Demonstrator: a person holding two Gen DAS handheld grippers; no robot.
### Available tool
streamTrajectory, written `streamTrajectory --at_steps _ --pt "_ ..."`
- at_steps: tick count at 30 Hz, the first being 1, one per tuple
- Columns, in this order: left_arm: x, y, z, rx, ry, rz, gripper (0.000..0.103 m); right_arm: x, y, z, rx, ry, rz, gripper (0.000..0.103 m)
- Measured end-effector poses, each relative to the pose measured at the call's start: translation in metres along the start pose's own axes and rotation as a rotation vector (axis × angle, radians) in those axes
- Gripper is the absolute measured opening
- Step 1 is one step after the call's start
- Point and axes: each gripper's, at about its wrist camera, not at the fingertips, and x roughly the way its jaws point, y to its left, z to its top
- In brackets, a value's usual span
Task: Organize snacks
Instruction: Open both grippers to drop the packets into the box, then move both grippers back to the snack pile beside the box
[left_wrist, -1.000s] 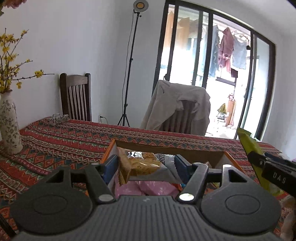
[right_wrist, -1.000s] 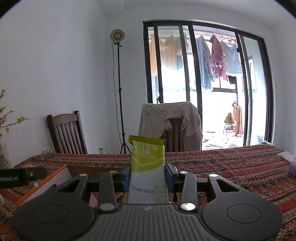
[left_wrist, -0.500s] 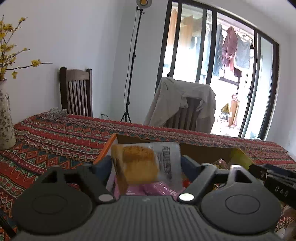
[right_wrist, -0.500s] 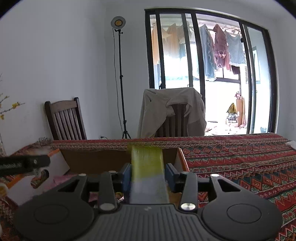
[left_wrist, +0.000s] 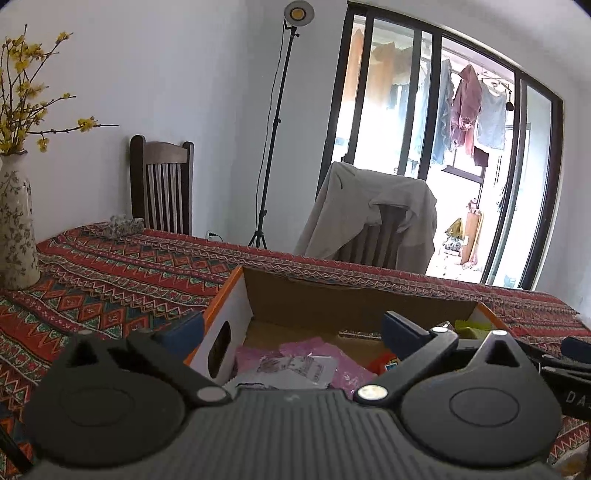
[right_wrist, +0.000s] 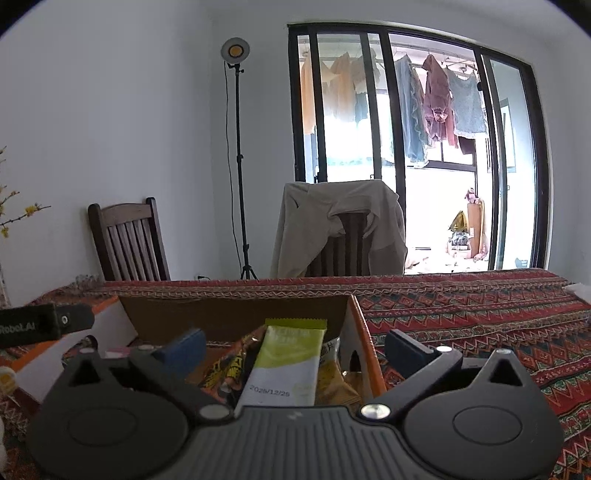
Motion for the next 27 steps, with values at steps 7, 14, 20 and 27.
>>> streamTrajectory --at_steps 7,14,20,27 --pt "-0.024 0.0 0.018 -0.041 0.0 -0.012 0.103 -0.012 -0.002 0.008 0.015 -0.016 -0.001 0.103" --pt "-0.05 0.004 0.026 -0.06 0.013 -0.05 0.103 -0.039 0.002 0.027 0.009 -0.017 0.021 0.103" --pt "-0.073 0.015 0.017 -0.048 0.03 -0.042 0.103 -0.06 0.004 0.027 -0.002 -0.001 0.031 0.103" --pt "-0.094 0.028 -0.005 -0.031 0.076 -0.044 0.103 -0.081 0.007 0.008 -0.015 0.052 0.036 0.103"
